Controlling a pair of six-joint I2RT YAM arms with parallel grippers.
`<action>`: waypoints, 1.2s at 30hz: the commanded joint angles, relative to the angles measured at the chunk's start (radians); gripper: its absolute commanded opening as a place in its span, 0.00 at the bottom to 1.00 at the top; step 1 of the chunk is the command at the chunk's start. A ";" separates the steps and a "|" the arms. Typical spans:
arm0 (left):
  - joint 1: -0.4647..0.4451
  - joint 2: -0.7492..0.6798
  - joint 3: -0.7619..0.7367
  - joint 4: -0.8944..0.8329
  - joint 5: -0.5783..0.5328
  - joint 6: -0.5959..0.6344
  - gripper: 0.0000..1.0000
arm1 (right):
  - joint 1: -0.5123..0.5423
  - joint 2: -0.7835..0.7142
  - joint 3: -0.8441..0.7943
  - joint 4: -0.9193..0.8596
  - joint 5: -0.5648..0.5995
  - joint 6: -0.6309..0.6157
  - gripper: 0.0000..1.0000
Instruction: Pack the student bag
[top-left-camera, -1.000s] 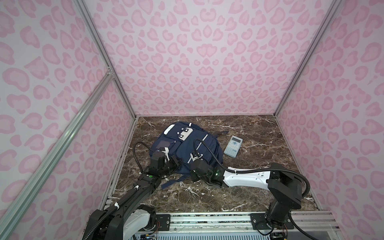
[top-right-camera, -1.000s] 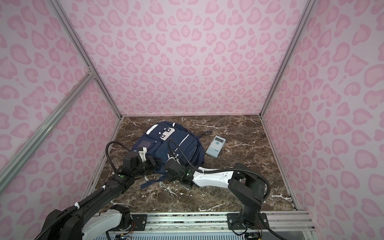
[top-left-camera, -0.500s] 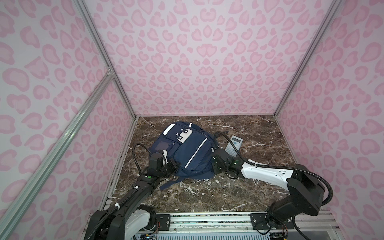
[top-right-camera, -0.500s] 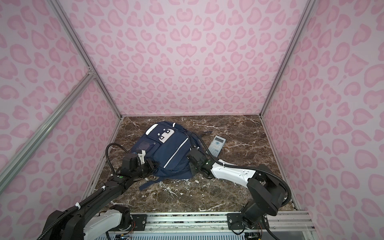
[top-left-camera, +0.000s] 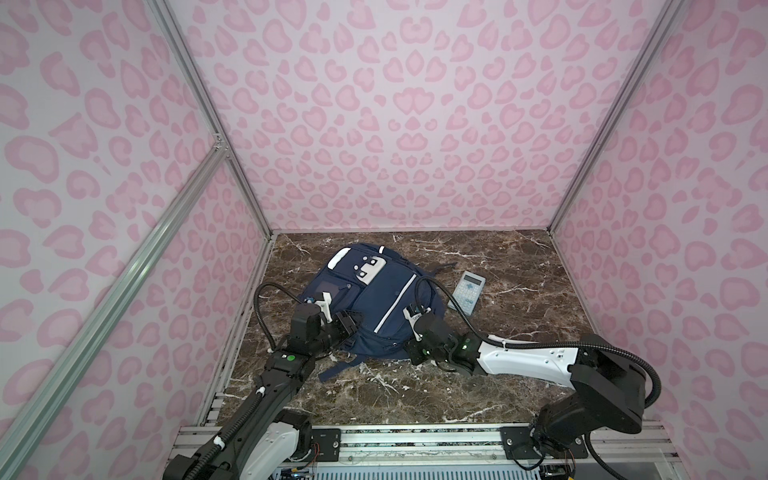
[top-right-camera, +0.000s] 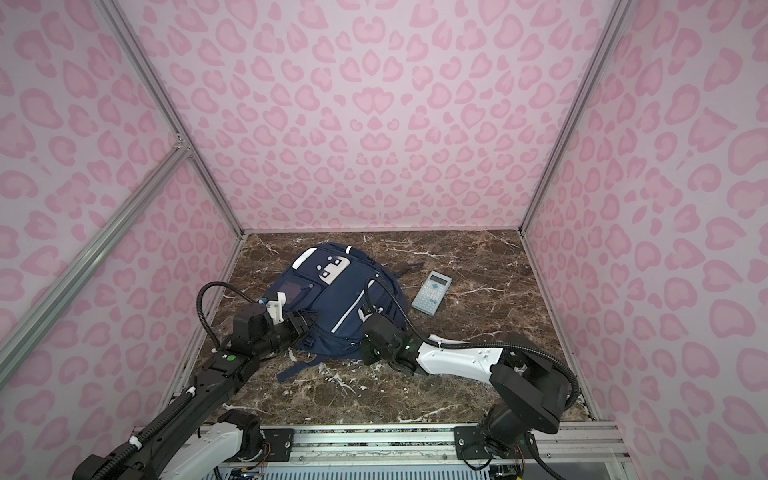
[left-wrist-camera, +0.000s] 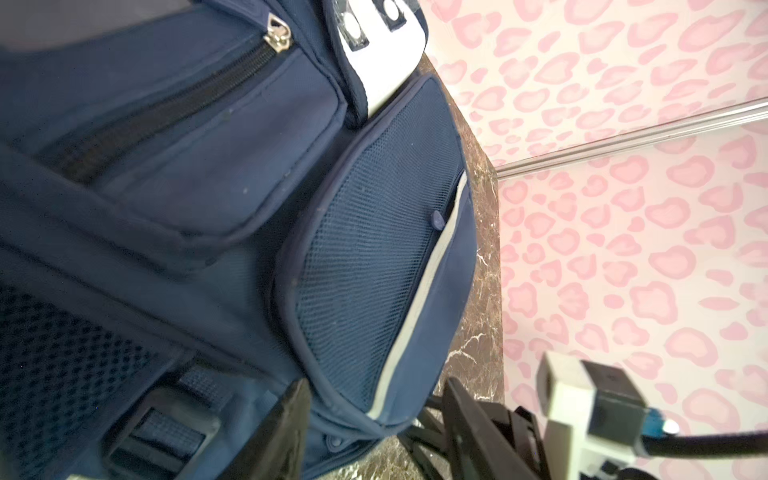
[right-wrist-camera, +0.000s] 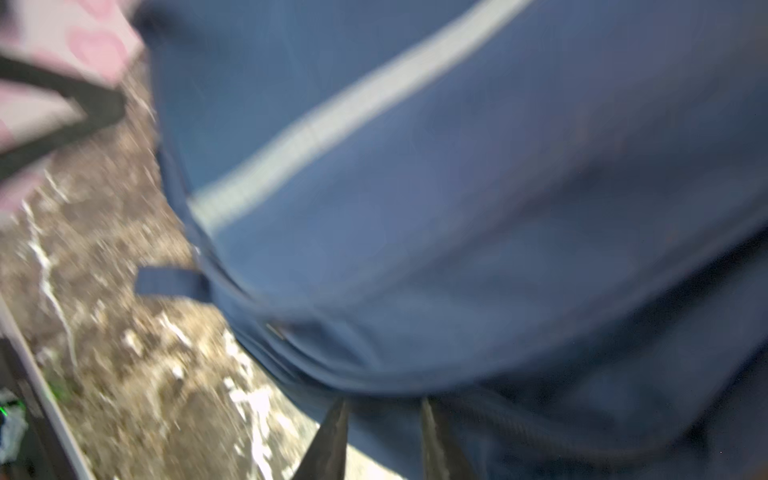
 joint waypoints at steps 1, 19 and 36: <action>-0.016 -0.007 -0.045 0.046 0.043 -0.062 0.67 | -0.013 0.022 0.052 0.056 0.022 -0.038 0.32; -0.195 0.336 0.111 0.221 -0.013 -0.096 0.03 | 0.044 -0.060 -0.080 0.156 0.063 0.027 0.28; -0.199 0.154 0.105 0.136 -0.019 -0.141 0.03 | 0.025 0.113 -0.035 0.302 0.148 0.141 0.44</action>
